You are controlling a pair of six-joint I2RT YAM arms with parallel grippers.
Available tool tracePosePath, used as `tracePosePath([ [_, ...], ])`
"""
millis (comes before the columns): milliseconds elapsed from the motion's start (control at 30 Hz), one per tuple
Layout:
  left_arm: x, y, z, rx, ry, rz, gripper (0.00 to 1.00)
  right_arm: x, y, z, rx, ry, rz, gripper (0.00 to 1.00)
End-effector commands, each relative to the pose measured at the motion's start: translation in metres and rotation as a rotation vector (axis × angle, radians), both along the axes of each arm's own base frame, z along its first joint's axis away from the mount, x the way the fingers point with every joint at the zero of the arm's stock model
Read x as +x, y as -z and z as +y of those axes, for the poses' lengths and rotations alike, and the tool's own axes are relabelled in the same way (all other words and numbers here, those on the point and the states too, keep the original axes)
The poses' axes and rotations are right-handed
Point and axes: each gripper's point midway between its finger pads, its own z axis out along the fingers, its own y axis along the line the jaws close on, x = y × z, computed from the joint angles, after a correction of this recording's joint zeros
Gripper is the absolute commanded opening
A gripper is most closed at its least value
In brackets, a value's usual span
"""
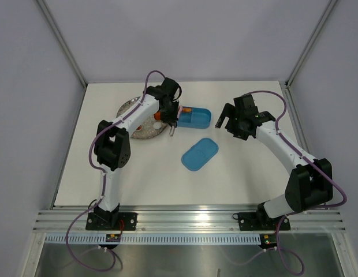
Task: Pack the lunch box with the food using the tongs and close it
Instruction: Place the fake food in the packing box.
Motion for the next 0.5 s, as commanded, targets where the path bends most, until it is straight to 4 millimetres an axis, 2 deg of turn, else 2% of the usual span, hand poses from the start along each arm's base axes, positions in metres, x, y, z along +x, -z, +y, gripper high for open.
tracePosePath([
  [0, 0.0121, -0.0052, -0.008, -0.029, -0.003, -0.051, 0.08, -0.0001, -0.009, -0.0021, -0.005, 0.003, -0.036, 0.99],
  [100, 0.0099, -0.0025, -0.006, -0.018, 0.001, -0.044, 0.24, -0.0009, -0.0089, -0.0014, 0.001, 0.002, -0.036, 0.99],
  [133, 0.0091, -0.0018, -0.006, -0.016, 0.002, -0.042, 0.32, -0.0001, -0.0078, -0.0012, 0.001, 0.002, -0.036, 0.99],
  [200, 0.0077, -0.0012, -0.0054, -0.014, 0.005, -0.039, 0.38, -0.0005, -0.0069, 0.0, 0.004, 0.0, -0.034, 0.99],
  [467, 0.0027, -0.0069, -0.0059, -0.028, 0.014, -0.034, 0.4, 0.0002, -0.0079, 0.0011, 0.009, -0.002, -0.035, 0.99],
])
